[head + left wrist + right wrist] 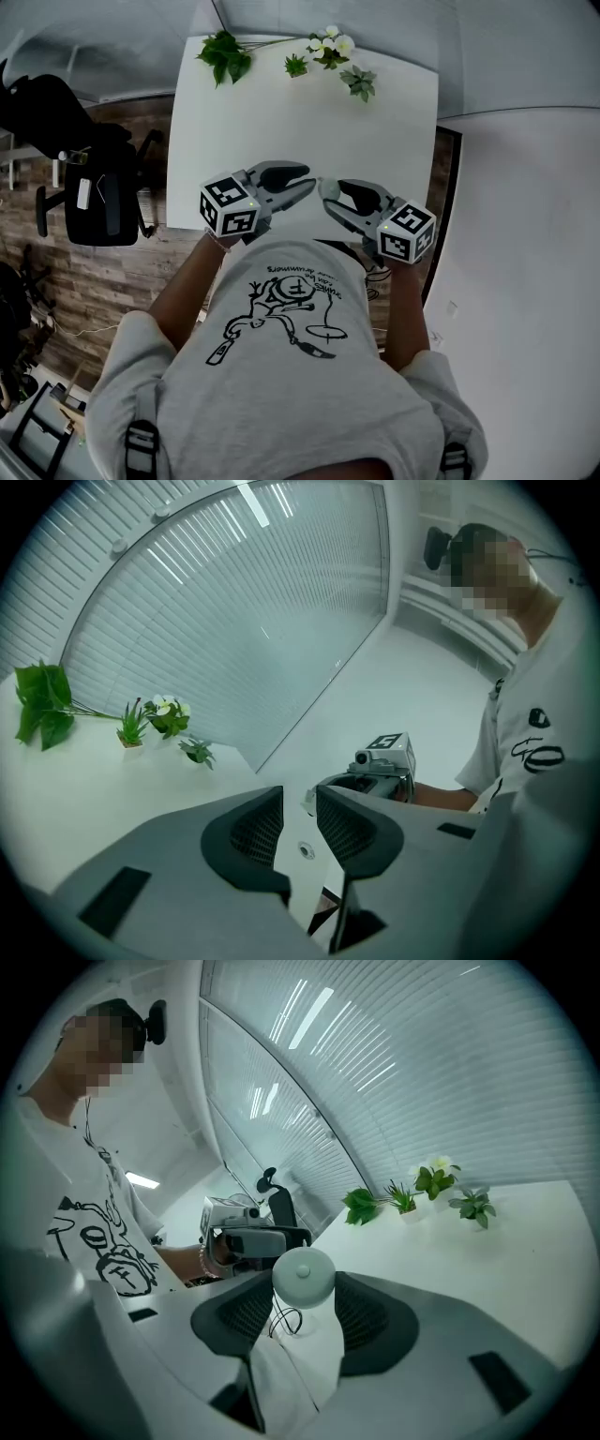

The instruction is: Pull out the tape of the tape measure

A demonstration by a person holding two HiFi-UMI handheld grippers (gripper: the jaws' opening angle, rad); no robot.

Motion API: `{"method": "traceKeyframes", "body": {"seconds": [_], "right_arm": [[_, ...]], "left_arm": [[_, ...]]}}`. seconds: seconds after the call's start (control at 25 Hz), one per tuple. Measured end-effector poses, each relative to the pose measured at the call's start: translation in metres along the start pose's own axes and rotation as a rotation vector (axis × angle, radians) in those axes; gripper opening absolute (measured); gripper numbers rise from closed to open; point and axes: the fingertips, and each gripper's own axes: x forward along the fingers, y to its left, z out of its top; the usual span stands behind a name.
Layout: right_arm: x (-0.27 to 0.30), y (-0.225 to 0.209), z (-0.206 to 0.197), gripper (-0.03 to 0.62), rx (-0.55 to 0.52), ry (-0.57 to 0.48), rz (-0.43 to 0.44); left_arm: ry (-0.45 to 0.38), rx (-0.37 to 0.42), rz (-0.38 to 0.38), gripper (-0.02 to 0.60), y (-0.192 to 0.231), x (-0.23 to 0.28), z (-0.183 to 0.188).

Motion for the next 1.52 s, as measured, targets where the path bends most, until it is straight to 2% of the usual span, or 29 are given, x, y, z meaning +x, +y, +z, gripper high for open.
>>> {"method": "traceKeyframes", "body": {"seconds": [0.2,0.4,0.6,1.52], "right_arm": [[0.003,0.006,-0.001,0.218,-0.006,0.017,0.033],[0.004,0.009,-0.002,0.218,-0.015,0.034,0.049],[0.004,0.009,-0.003,0.218,-0.011,0.042,0.070],[-0.001,-0.007,-0.019,0.218,0.143,0.085,0.055]], "left_arm": [[-0.009,-0.010,-0.054,0.103,-0.008,0.002,0.002],[-0.007,-0.029,-0.105,0.063,-0.014,0.003,0.002],[0.006,-0.033,-0.119,0.031,-0.012,0.004,0.000],[0.064,-0.106,-0.040,0.021,0.009,-0.004,-0.015]]}}
